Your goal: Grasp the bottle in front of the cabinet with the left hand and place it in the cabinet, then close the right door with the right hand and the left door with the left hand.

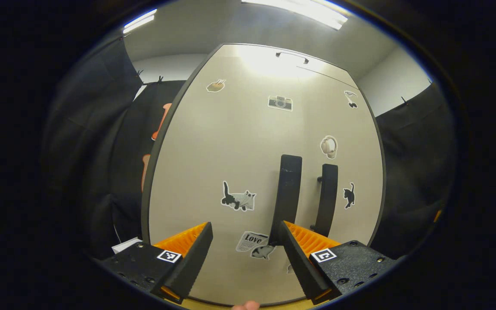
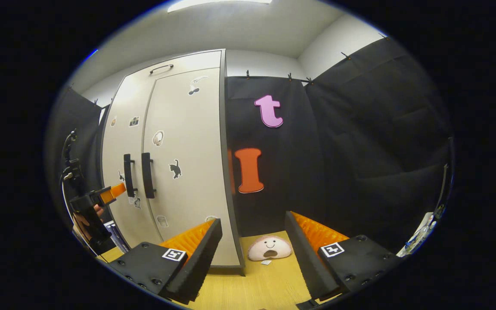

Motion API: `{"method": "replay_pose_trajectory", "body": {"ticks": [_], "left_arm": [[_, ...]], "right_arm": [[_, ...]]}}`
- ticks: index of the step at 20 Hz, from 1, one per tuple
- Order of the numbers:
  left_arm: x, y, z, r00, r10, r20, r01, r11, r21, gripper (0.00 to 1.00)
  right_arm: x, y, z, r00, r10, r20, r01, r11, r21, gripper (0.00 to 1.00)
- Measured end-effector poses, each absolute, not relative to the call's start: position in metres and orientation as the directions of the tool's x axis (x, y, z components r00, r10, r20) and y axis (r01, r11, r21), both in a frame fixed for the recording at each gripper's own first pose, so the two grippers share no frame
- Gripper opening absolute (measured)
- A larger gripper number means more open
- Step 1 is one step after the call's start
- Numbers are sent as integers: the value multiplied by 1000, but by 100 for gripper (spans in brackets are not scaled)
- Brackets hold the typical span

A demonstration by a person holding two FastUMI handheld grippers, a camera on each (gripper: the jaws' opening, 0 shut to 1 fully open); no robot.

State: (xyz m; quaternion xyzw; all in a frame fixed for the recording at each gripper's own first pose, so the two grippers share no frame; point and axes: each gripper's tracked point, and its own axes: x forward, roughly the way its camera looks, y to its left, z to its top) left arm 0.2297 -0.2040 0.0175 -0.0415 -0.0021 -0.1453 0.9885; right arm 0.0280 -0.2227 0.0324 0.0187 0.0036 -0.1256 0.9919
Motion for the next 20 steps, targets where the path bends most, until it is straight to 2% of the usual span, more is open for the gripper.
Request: {"method": "replay_pose_trajectory", "body": {"ticks": [7,12,20], "left_arm": [[171,-178,22,964,-267,-3,267,963,-31,94],[137,-150,6,975,-216,-52,214,976,-50,94],[94,-102,-14,990,-121,-76,115,990,-79,94]], "right_arm": [[41,-187,29,987,-159,-9,159,987,30,97],[51,-159,22,995,-97,-16,97,995,31,97],[61,-142,12,997,-79,-20,79,997,6,97]]}}
